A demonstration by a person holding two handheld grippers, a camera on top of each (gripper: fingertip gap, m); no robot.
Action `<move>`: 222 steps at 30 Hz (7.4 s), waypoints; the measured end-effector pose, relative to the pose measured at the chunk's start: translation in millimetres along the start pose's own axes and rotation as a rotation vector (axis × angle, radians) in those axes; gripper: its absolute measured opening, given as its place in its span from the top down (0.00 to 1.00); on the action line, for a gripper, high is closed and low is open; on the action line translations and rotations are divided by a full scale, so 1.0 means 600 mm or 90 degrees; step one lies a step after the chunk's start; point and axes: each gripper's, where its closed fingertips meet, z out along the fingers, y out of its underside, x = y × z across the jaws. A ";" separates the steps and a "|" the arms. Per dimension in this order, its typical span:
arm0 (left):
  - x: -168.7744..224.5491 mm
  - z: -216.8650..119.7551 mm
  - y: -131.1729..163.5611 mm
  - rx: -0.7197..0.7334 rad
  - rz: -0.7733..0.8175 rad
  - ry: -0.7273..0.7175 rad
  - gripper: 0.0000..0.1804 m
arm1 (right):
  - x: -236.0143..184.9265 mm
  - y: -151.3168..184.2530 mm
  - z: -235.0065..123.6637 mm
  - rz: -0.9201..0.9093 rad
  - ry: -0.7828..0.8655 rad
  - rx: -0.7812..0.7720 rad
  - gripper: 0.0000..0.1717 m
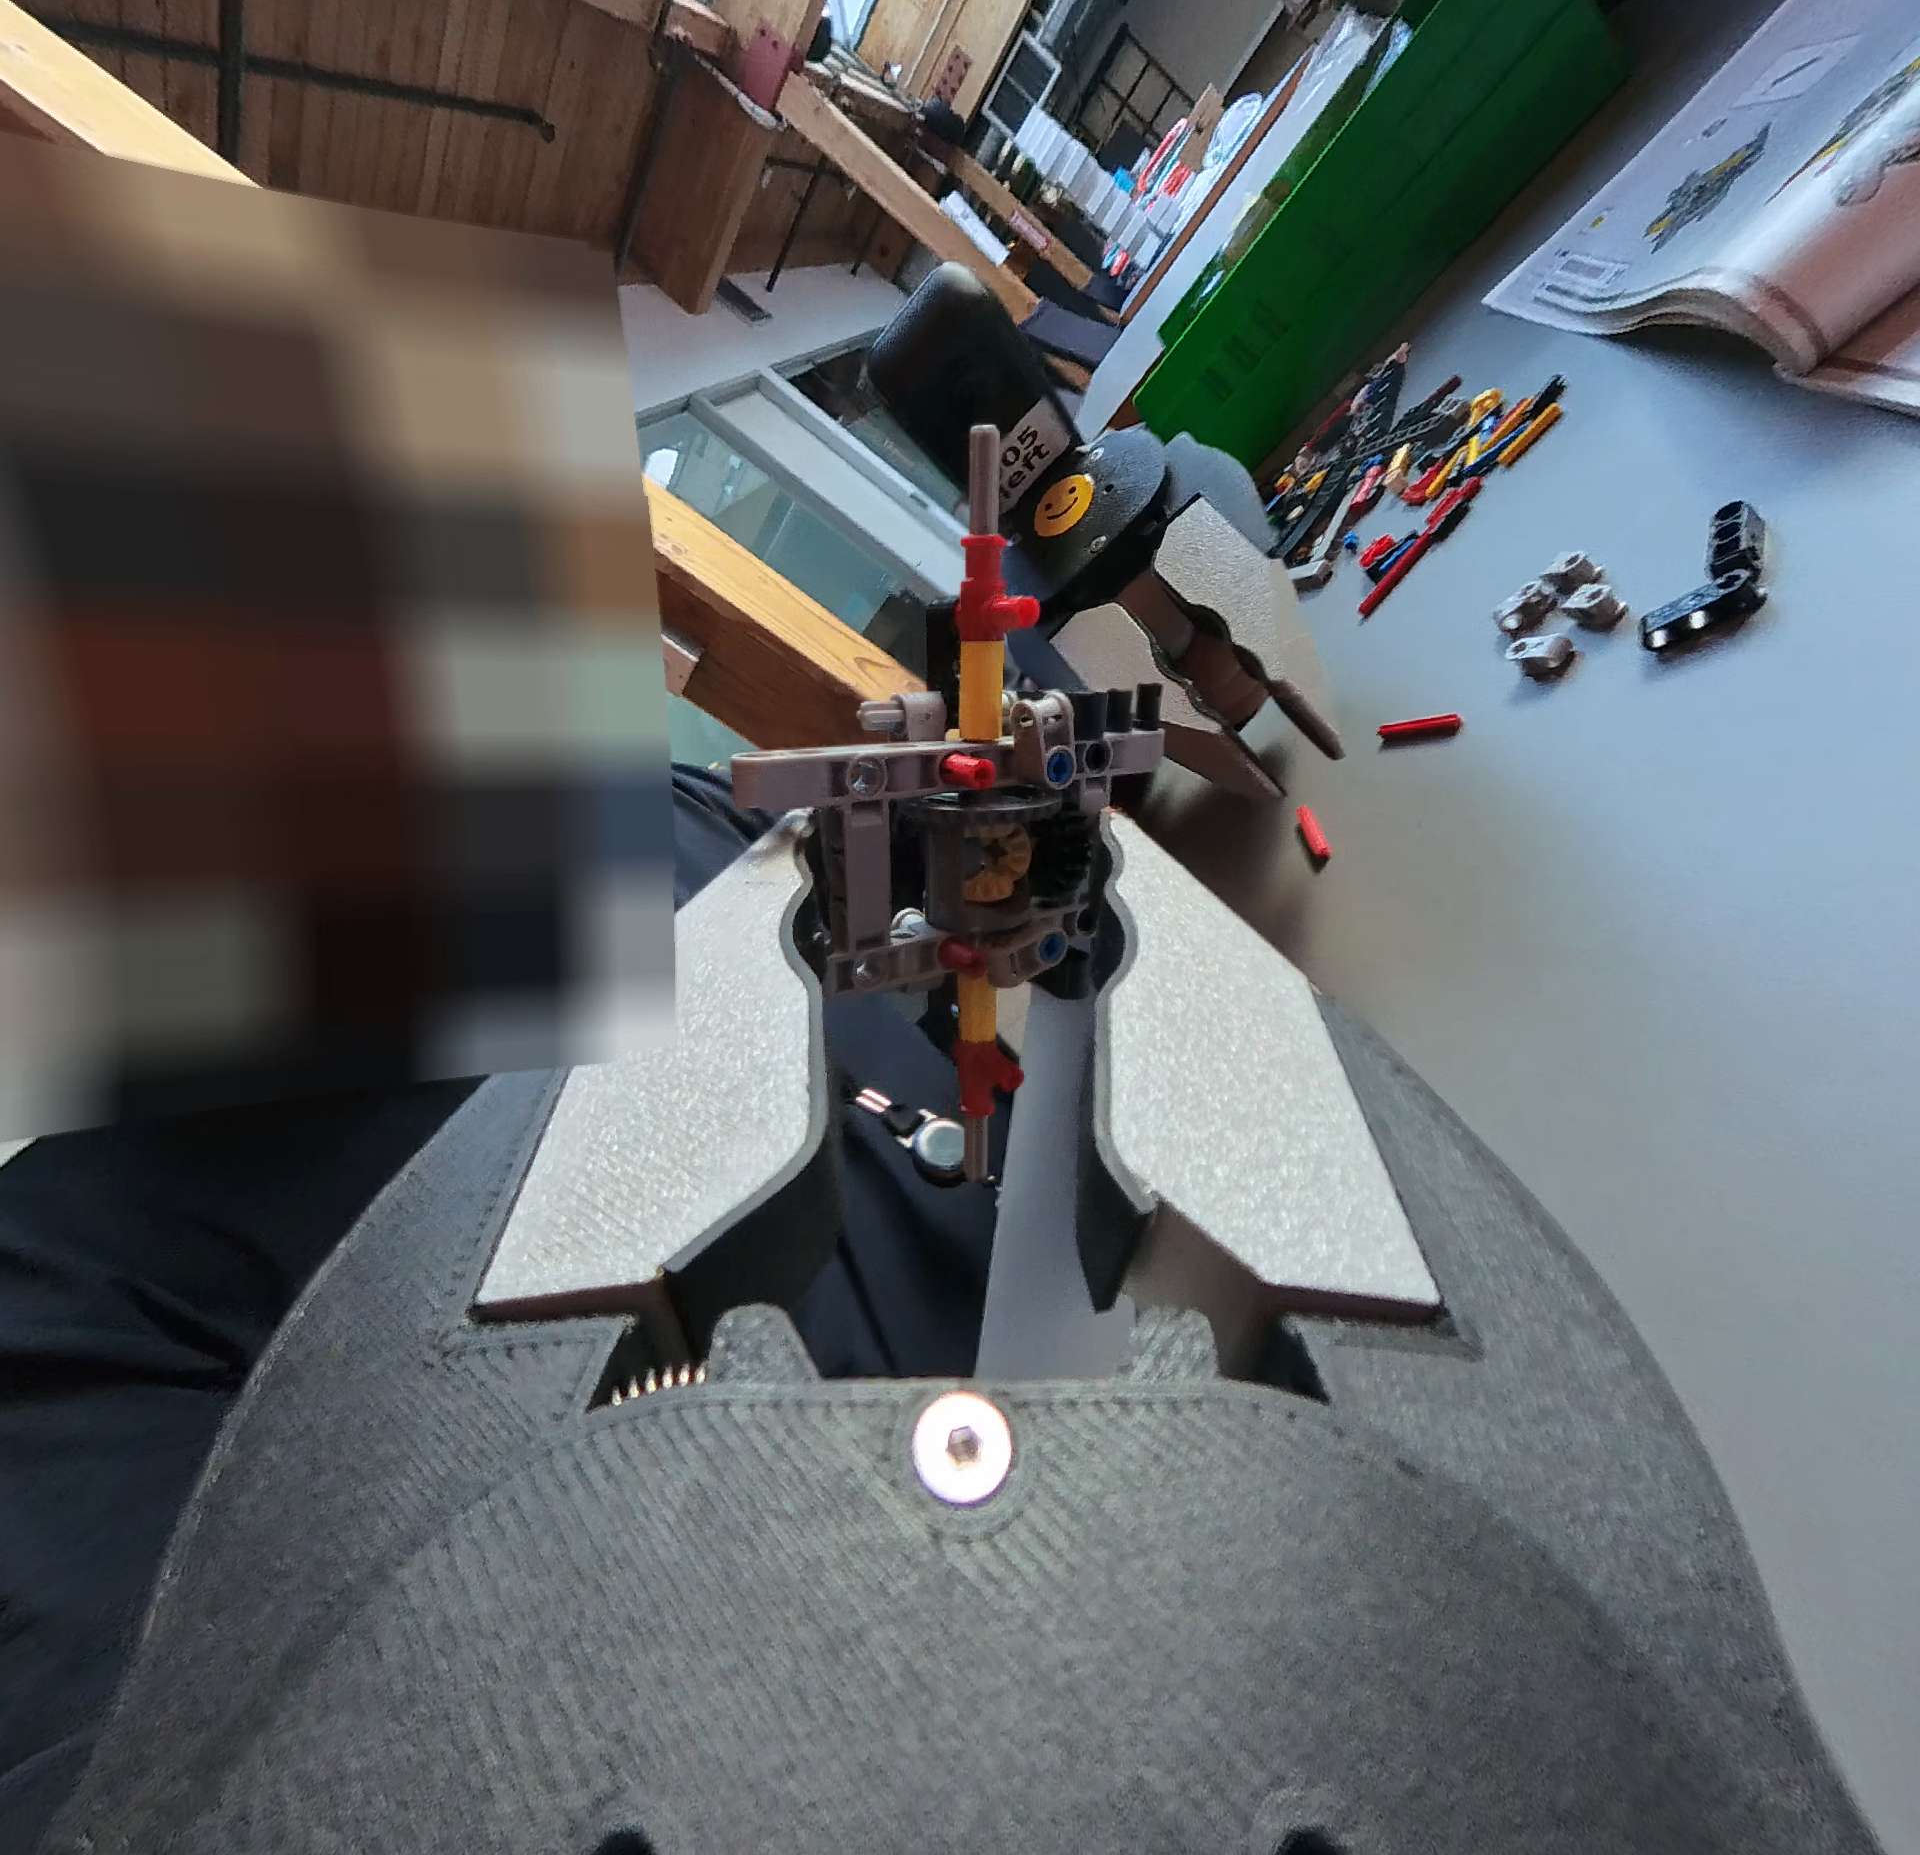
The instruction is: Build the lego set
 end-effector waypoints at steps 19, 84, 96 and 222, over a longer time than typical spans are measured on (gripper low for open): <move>-0.045 -0.011 0.008 -0.007 0.010 -0.075 0.94 | 0.079 0.057 0.040 -0.555 0.486 -0.258 0.73; 0.015 0.035 0.038 -0.086 0.119 -0.032 0.92 | 0.134 0.057 -0.053 -0.622 0.453 -0.189 0.87; 0.000 0.037 0.040 -0.082 0.071 -0.048 0.92 | 0.121 0.042 -0.063 -0.610 0.447 -0.130 0.91; -0.045 -0.002 -0.009 -0.002 0.217 -0.244 1.00 | 0.206 0.001 -0.215 -0.322 0.819 -0.403 0.95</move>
